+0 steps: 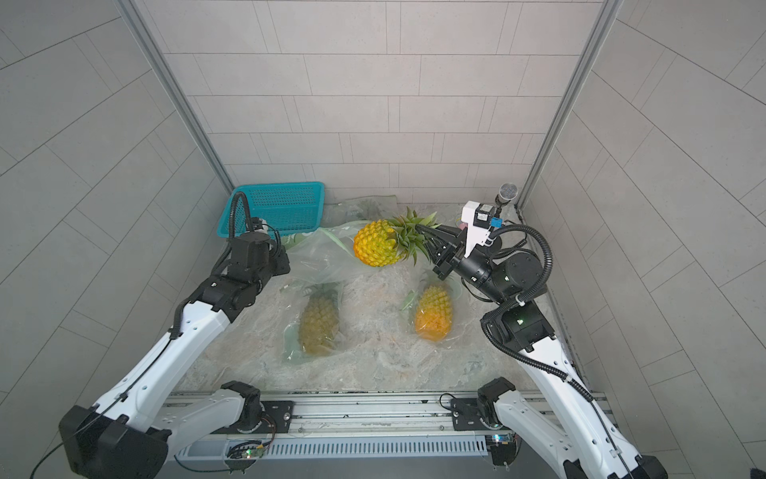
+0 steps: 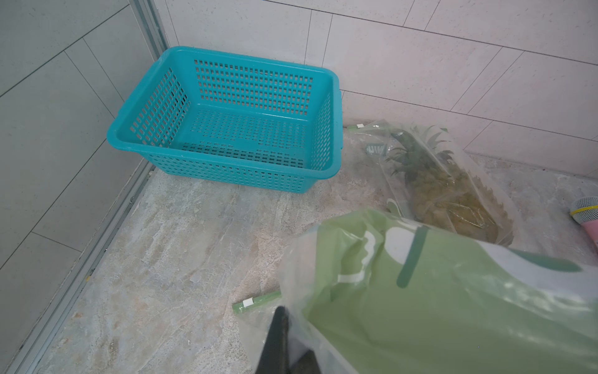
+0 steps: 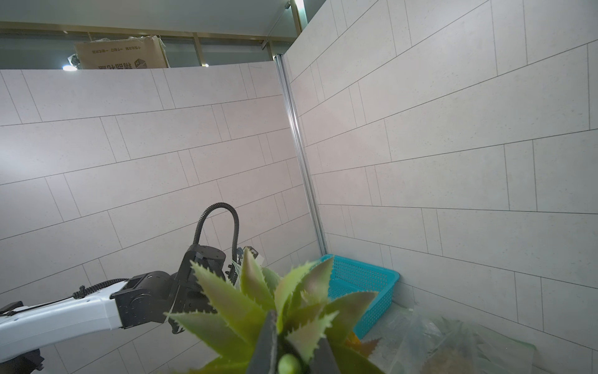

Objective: Open the zip-top bag and take out the pineapple
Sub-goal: Pick up the pineapple from the zipper food storage bag.

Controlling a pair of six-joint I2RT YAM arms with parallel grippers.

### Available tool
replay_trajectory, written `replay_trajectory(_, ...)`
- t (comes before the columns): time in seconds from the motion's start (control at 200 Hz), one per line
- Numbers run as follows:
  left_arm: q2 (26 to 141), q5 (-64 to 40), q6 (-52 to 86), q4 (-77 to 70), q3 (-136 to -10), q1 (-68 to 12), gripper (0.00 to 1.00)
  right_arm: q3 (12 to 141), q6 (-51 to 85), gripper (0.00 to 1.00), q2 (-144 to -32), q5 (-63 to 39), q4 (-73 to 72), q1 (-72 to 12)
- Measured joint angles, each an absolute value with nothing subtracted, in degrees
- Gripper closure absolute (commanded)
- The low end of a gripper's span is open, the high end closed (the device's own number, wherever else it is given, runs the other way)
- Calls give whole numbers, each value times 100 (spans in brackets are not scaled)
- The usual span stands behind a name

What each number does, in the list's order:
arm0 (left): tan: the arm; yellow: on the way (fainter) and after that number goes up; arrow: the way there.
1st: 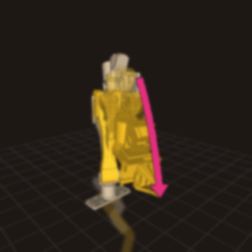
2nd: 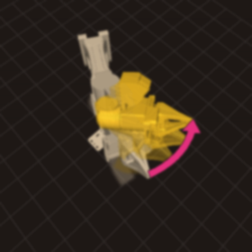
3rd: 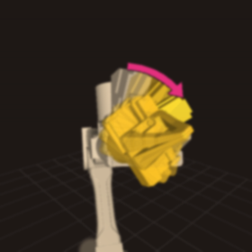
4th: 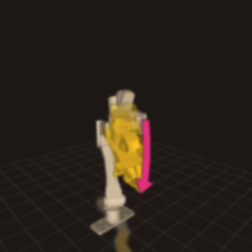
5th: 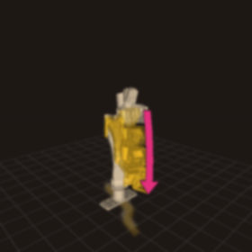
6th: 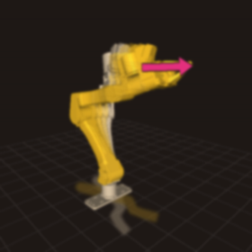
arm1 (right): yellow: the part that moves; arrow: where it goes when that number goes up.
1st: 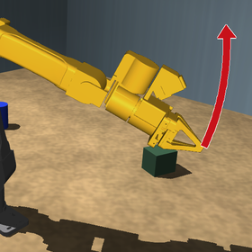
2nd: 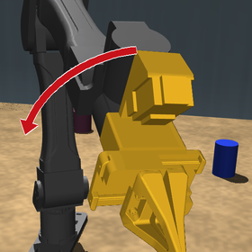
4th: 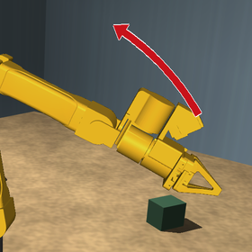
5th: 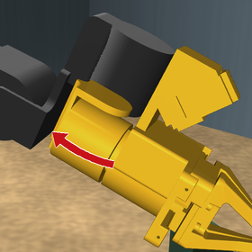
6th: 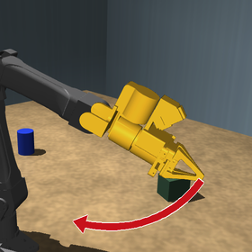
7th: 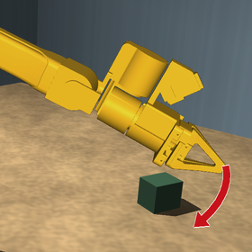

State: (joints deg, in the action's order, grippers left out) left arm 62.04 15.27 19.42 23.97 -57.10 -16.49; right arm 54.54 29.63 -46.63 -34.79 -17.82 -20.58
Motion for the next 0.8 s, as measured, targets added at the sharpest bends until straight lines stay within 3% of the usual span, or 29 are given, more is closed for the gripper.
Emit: replay_trajectory(0.8,6169,2220,1656,2679,-5721,-1584,100,5358,2958,100,-4477,-3406,-1984,-2056)
